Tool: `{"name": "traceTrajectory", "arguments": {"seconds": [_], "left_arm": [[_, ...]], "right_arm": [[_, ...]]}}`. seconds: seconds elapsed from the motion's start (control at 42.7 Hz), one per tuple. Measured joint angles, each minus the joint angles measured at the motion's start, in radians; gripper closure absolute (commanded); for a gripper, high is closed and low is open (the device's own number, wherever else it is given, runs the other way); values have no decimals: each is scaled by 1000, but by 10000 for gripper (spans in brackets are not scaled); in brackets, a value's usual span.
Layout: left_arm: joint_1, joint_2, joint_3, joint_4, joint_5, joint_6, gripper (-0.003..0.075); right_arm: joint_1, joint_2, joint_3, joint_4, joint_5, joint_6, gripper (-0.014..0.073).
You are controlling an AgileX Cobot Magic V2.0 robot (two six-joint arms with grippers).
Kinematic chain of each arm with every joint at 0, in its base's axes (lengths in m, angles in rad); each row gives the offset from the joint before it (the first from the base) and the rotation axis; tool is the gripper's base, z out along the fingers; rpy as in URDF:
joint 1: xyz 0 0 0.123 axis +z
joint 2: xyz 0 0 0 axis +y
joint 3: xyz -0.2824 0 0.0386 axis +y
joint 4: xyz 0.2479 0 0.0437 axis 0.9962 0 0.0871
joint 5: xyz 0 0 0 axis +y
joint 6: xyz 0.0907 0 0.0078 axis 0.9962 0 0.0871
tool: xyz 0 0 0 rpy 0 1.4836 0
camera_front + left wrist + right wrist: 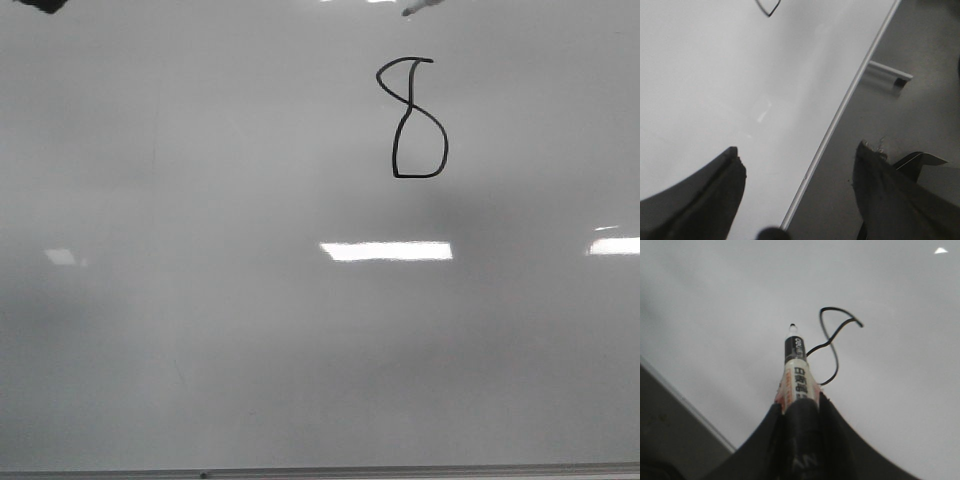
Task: Write number 8 on whiteboard
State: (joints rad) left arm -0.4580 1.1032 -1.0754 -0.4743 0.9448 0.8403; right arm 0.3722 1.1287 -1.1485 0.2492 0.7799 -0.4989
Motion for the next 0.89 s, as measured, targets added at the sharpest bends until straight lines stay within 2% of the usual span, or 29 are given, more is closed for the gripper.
{"name": "traceTrajectory", "arguments": {"seconds": [0.117,0.258,0.421,0.656,0.702,0.89], "left_arm": [[-37,31,0,-47,-13,69,225],[-136,70,0,-57,-49,118,226],[-253,131,-23,-62,-81,143,227],[-352,241,-79,-65,-113,148,232],[-353,249,-82,-65,-115,148,254],[-353,265,-84,-65,-120,161,477]], "right_arm": [[61,-37,0,18,131,-89,661],[142,-41,0,104,258,-215,661],[170,-41,0,202,283,-296,661],[170,-41,0,215,287,-308,661],[170,-41,0,215,291,-308,661],[170,-41,0,215,299,-308,661]]}}
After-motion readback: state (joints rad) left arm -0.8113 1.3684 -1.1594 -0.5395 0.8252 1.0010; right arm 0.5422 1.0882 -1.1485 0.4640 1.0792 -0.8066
